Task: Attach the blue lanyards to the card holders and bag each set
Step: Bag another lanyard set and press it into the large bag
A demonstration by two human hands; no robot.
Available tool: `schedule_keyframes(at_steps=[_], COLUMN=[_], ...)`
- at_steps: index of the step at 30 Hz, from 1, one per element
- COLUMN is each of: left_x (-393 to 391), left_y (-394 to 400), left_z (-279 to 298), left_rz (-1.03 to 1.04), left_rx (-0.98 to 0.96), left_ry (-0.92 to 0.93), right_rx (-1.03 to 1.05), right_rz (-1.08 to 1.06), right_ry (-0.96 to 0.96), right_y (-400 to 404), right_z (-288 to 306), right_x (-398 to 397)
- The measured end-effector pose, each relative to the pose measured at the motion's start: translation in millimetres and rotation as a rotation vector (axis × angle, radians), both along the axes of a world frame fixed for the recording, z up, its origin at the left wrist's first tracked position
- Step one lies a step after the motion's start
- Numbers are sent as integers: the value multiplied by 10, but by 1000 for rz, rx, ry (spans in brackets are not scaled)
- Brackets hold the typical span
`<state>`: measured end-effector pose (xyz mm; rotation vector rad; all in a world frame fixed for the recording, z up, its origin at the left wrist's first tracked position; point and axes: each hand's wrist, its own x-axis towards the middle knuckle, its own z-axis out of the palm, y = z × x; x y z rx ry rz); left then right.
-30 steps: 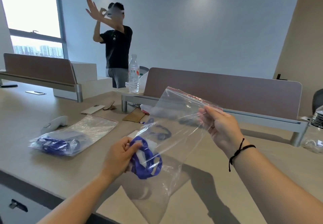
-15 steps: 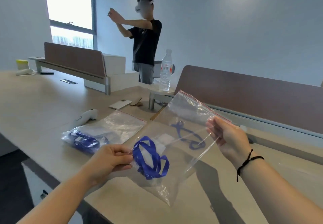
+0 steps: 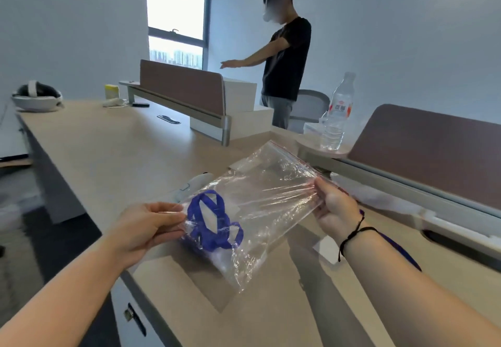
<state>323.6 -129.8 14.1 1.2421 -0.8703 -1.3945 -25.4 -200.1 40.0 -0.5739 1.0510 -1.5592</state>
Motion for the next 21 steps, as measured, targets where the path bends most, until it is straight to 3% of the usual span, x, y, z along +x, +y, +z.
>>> schedule_keyframes(at_steps=[4, 7, 9, 12, 14, 16, 18, 21], left_x=[229, 291, 300, 260, 131, -50, -243, -416], left_y=[-200, -296, -360, -396, -345, -301, -307, -343], left_z=[-81, -123, -164, -144, -62, 24, 11, -118], left_rz=[96, 117, 146, 172, 161, 65, -166, -439], left_rx=[27, 20, -16, -150, -299, -454, -471, -364], left_ry=[3, -139, -348, -885, -1103, -1216, -1374, -1513], right_rx=[95, 154, 200, 240, 204, 194, 213, 170], right_rz=[16, 0, -25, -53, -90, -94, -136, -198], right_ry=[9, 74, 152, 273, 308, 317, 368, 765], right_y=[-435, -663, -748, -849, -1051, -1070, -800, -580], right_z=[-187, -357, -479, -697, -923, -917, -612, -405], right_x=[313, 485, 540, 520, 369, 333, 480, 525])
